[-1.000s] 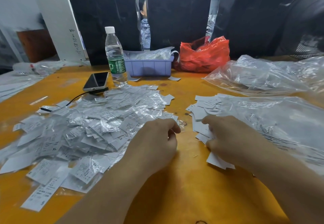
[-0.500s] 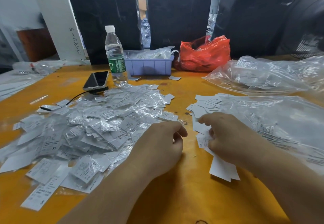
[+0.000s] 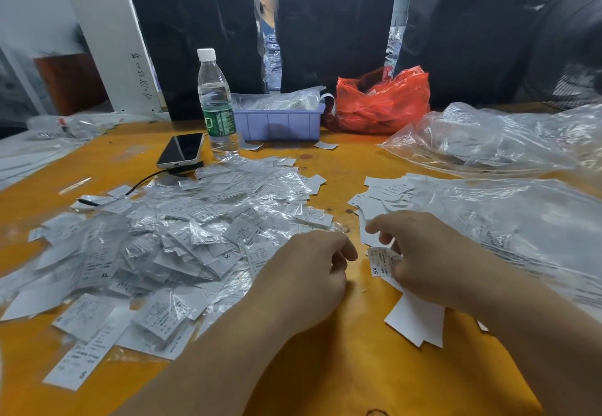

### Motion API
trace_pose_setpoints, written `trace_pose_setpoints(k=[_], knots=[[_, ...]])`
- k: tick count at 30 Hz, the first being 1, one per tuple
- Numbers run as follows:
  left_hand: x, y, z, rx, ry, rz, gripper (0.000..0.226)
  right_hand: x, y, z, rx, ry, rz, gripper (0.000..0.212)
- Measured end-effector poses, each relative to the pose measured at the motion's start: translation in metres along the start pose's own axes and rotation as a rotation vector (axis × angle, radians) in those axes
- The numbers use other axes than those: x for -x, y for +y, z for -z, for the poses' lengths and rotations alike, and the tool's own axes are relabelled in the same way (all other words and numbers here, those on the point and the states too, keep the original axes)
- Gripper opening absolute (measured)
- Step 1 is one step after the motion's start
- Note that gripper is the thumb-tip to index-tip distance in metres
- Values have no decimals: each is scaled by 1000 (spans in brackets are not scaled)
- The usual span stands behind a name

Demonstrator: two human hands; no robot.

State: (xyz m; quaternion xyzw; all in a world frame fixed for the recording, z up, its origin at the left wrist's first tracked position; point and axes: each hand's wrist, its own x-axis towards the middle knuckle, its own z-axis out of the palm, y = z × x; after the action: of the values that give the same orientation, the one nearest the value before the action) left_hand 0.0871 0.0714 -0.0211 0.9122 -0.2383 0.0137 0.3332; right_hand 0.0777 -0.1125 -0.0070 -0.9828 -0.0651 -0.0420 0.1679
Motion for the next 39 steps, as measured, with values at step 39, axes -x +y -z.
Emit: trace_pose_setpoints(k=[39], knots=[[-10,75,-63,346,12,-184,43,78,54,31,238,284,-452,27]])
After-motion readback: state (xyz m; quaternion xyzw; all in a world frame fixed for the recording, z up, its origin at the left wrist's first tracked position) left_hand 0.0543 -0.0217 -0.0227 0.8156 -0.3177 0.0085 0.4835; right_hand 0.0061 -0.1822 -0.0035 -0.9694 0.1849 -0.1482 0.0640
